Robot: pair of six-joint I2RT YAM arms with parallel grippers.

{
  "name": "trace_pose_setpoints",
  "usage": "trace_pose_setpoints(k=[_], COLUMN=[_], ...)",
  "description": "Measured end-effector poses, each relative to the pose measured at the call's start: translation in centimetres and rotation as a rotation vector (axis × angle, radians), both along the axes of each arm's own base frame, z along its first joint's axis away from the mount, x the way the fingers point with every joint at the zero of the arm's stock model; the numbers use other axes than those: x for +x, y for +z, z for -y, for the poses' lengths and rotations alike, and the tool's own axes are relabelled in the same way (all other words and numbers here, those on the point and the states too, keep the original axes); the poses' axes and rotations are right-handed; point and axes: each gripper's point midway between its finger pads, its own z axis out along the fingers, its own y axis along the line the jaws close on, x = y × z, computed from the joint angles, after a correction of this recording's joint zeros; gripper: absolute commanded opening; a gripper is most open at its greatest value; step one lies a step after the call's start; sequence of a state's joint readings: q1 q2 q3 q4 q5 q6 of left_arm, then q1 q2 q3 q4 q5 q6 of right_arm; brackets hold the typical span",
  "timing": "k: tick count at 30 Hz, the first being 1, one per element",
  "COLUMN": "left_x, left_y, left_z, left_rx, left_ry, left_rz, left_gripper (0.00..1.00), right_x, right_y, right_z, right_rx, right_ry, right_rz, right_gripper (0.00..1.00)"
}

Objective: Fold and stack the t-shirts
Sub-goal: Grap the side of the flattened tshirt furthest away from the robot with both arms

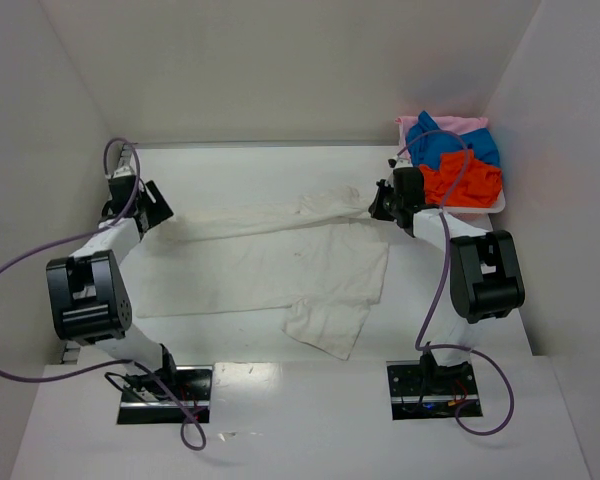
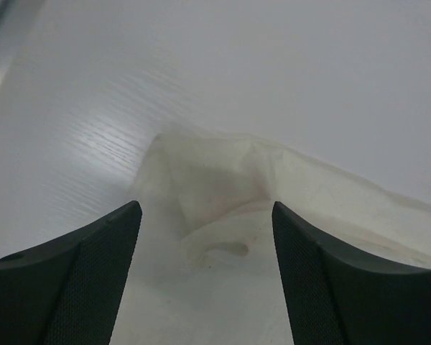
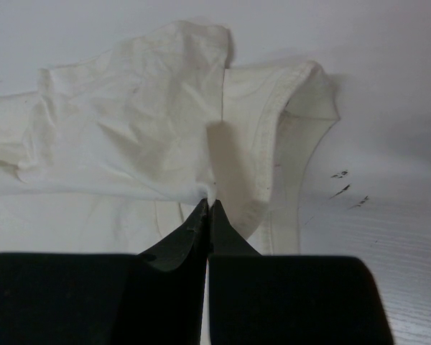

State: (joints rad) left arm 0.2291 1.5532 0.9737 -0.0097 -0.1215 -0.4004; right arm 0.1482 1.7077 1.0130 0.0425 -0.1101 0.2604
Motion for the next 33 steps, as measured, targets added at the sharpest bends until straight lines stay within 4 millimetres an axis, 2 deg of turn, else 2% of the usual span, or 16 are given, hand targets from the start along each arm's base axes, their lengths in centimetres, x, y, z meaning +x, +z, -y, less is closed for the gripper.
trace_pose_setpoints(k=[3,5,7,13,18,22,24,27,33], left_x=[0.0,-0.3,-0.1,2.9,2.9,1.9,1.6,1.4,0.4], left_y=[-3.1,-4.2,-4.3,-2.0,-3.5,-5.0,-5.2,-5.0,-3.7], left_z=[0.2,0.4,0.4,1.3,2.3,2.8,2.9,2.9,2.6], left_rx=[-0.099,-0.153,-0.184,-0.226,-0.265,-0.286,-0.288,-0.273,-0.219], left_ry=[-0.015,-0.023,-0.033,-0.122,-0.18,-0.202,-0.205,-0.225,-0.259], left_rz=[-0.059,-0.084,-0.091,-0.026,-0.067,-0.128,-0.142,-0.161,-0.182], left_gripper=[0.75,0.73,0.7,0.54,0.4,0.4,0.44,0.57,0.66], right_x=[0.0,0.0,0.0,0.0,0.0,0.0,0.0,0.0,0.0], right_y=[0.0,0.0,0.0,0.0,0.1,0.3,0.4,0.7,0.8], right_z=[0.0,0.0,0.0,0.0,-0.3,-0.3,-0.3,-0.3,-0.4], right_rx=[0.0,0.0,0.0,0.001,0.0,0.001,0.001,0.002,0.002], right_ry=[0.0,0.0,0.0,0.001,0.006,0.007,0.006,0.005,0.007], right_rz=[0.0,0.0,0.001,0.001,0.002,0.007,0.01,0.016,0.019], right_gripper=[0.0,0.0,0.0,0.0,0.0,0.0,0.0,0.0,0.0])
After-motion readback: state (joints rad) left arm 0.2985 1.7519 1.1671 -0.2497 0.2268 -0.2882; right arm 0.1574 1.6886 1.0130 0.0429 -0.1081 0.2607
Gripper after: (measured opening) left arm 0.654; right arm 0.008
